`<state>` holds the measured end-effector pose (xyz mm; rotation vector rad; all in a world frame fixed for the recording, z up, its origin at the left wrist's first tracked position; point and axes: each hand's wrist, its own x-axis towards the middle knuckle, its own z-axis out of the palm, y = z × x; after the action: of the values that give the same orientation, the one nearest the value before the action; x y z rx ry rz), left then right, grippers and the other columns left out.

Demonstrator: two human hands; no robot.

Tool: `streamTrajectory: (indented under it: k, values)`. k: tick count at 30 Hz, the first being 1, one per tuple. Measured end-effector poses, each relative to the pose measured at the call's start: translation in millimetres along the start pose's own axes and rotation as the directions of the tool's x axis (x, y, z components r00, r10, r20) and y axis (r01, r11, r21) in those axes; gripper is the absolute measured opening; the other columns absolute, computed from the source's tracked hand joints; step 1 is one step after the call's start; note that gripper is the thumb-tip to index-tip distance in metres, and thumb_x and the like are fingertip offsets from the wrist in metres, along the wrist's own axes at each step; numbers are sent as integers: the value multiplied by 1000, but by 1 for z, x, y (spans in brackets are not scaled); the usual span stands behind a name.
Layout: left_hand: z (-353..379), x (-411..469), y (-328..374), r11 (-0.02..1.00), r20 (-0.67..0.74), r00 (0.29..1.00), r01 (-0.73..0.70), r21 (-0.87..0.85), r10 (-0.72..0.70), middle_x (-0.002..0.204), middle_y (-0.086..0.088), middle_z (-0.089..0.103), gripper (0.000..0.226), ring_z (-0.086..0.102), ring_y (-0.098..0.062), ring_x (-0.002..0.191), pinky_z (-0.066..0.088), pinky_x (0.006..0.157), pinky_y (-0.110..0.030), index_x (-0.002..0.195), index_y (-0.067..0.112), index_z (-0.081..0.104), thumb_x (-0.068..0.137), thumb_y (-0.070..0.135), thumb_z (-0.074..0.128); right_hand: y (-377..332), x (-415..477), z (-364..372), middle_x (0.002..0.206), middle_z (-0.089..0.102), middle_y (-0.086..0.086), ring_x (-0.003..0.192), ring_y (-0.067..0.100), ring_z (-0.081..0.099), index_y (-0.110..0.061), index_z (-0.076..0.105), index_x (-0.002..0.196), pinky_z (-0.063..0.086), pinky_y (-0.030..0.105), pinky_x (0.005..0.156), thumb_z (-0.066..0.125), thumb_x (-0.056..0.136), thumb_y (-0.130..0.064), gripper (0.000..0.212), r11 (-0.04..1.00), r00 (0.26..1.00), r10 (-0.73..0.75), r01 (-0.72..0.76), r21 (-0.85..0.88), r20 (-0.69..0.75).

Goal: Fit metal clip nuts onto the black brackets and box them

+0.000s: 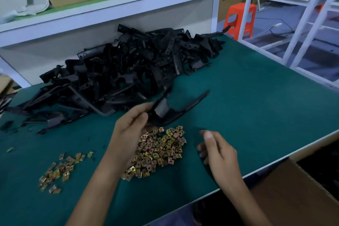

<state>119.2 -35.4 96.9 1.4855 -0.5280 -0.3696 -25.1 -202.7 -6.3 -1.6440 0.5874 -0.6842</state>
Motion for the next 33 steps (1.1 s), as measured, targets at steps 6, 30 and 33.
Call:
streamTrajectory:
  k: [6, 30, 33]
  values:
    - [16, -42, -21, 939, 270, 954, -207, 275, 131, 120, 10, 70, 41, 62, -12, 119, 46, 95, -16, 103, 32, 72, 98, -1, 49, -10, 2, -4, 72, 71, 13, 60, 22, 61, -14, 72, 78, 48, 36, 54, 47, 87, -74, 66, 958, 993, 112, -119, 261, 38]
    - [49, 19, -72, 357, 123, 989, -144, 923, 81, 109, 3, 63, 29, 48, -17, 106, 36, 91, -29, 112, 22, 71, 98, 44, 59, 3, 7, 2, 59, 62, 2, 46, 14, 53, 6, 63, 90, 43, 22, 45, 50, 78, -80, 87, 959, 975, 184, -151, 239, -122]
    - [48, 17, -71, 386, 109, 991, -131, 913, 78, 109, 3, 62, 23, 48, -18, 107, 36, 92, -29, 111, 19, 68, 102, 36, 55, 4, 6, 1, 59, 63, 1, 46, 14, 54, 6, 63, 93, 43, 22, 44, 50, 80, -80, 88, 963, 978, 171, -139, 233, -121]
